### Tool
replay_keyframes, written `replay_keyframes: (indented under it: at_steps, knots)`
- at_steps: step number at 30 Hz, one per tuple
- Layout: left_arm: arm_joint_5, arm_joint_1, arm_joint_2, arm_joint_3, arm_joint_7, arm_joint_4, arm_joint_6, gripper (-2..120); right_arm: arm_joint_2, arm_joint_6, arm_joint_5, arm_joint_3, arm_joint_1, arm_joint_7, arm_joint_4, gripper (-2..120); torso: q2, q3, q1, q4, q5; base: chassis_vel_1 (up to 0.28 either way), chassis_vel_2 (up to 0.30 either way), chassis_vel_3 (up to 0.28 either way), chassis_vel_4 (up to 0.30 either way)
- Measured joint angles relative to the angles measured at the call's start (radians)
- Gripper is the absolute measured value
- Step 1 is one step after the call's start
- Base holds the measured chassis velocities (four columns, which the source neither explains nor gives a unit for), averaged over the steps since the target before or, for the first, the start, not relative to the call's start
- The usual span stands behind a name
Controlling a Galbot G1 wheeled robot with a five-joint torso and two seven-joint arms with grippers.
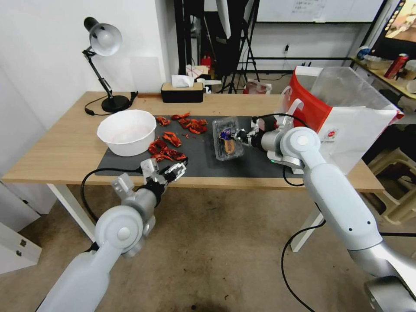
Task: Close the takeout container lid, then place the container into the takeout bag.
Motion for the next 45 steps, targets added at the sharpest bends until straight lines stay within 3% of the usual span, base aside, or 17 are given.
replay_keyframes:
  at_steps: [9,11,17,18,24,28,36,43,45]
  knots:
    - [0.058,0.105,-0.019,-0.068,0.025,-0.055,-0.013,100,-0.031,0.133,-0.246,-0.03,0.096,-0.085,0.103,0,0.0,0.0,0.0,0.0001,0.0,0.0,0.0,0.0,0.0]
    - [0.065,0.118,-0.026,-0.081,0.027,-0.062,-0.016,100,-0.045,0.182,-0.375,-0.035,0.132,-0.094,0.114,0,0.0,0.0,0.0,0.0001,0.0,0.0,0.0,0.0,0.0]
    - [0.077,0.139,-0.044,-0.093,0.032,-0.069,-0.022,100,-0.066,0.231,-0.521,-0.029,0.19,-0.069,0.123,0,0.0,0.0,0.0,0.0002,0.0,0.0,0.0,0.0,0.0]
    - [0.085,0.148,-0.052,-0.097,0.035,-0.07,-0.025,100,-0.083,0.245,-0.611,-0.019,0.213,-0.048,0.118,0,0.0,0.0,0.0,0.0002,-0.0002,0.0,0.0,0.0,0.0]
    - [0.095,0.162,-0.064,-0.102,0.039,-0.07,-0.035,100,-0.159,0.196,-0.813,0.016,0.23,0.07,0.094,0,0.0,0.0,0.0,-0.0003,0.0003,0.0,0.0,0.0,0.0]
    - [0.1,0.16,-0.07,-0.096,0.039,-0.063,-0.036,100,-0.19,0.168,-0.874,0.04,0.198,0.12,0.07,0,0.0,0.0,0.0,0.0001,0.0004,0.0,0.0,0.0,0.0]
    - [0.103,0.158,-0.075,-0.084,0.037,-0.06,-0.036,100,-0.216,0.134,-0.793,0.097,0.099,0.192,0.086,0,0.0,0.0,0.0,-0.0002,0.0,0.0,0.0,0.0,0.0]
    - [0.104,0.158,-0.077,-0.08,0.032,-0.05,-0.038,100,-0.215,0.112,-0.639,0.118,0.042,0.254,0.128,0,0.0,0.0,0.0,0.0001,0.0,0.0,0.0,0.0,0.0]
    - [0.102,0.158,-0.07,-0.081,0.03,-0.051,-0.038,100,-0.213,0.103,-0.57,0.124,0.035,0.285,0.144,7,0.0,0.0,0.0,0.0001,-0.0002,0.0,0.0,0.0,0.0]
